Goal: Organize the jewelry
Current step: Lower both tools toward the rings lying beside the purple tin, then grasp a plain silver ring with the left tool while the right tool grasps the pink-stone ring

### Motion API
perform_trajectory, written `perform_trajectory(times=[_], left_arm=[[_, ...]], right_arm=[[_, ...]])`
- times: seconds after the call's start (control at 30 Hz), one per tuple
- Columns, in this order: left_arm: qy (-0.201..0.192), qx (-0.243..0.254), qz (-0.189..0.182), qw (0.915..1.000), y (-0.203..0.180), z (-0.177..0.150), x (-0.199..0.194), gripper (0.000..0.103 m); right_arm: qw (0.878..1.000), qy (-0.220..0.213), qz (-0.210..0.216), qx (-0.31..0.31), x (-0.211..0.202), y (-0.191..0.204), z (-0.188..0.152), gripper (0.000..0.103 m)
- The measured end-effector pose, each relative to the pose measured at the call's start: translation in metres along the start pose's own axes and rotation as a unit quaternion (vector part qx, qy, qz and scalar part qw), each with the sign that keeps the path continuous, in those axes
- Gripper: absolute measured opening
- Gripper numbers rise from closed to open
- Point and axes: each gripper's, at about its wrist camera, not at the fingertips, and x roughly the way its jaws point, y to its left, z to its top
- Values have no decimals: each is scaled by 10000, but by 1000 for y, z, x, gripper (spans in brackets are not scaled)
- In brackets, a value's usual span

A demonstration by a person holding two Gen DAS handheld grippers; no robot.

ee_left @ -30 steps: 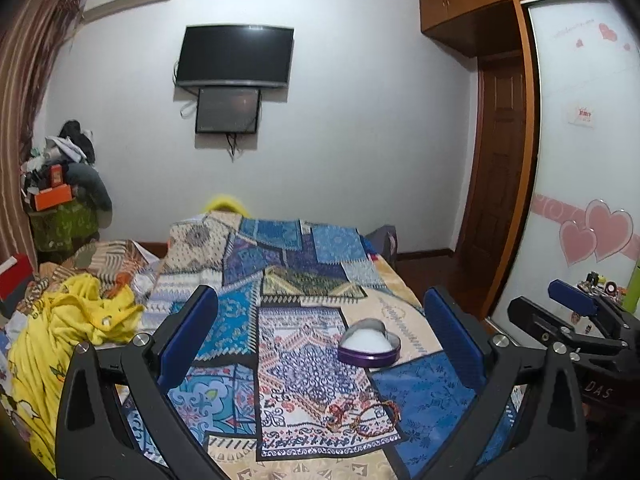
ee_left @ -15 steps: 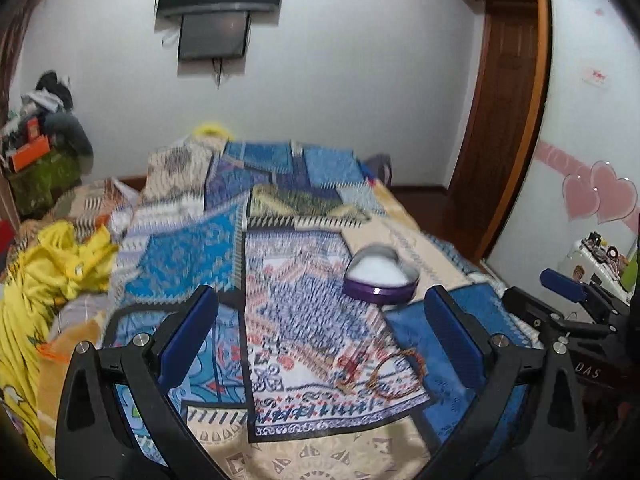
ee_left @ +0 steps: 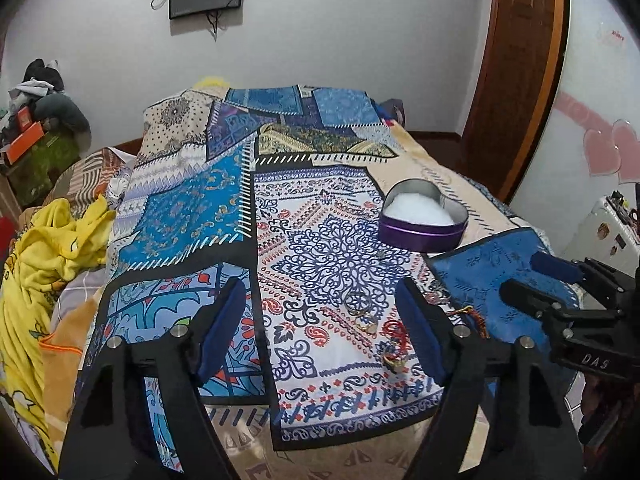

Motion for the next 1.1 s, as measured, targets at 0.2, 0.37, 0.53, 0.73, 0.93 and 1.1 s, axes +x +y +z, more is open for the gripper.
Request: perform_trajectory(times=[0.2, 0.37, 0.53, 0.73, 0.93, 1.1], left_arm=[[368, -15, 15, 9993, 10, 5, 19, 72], [722, -5, -337, 9968, 13, 6, 36, 65], [843, 190, -528, 9949, 4, 7, 47, 52], [1008, 509, -722, 9910, -8, 4, 57, 40], [1176, 506, -799, 9885, -12, 4, 69, 37], [1221, 614, -764, 9877, -17, 2, 75, 33]], right_arm=[[9989, 281, 344, -122, 20, 5, 2, 56], [9976, 427, 493, -217, 32, 10, 2, 54], [9953, 629, 685, -255, 44, 12, 1, 42], [9943, 709, 775, -193, 54, 12, 2, 36], [9949, 694, 679, -275, 56, 17, 0, 32], [9951, 677, 650, -323, 56, 17, -1, 28]])
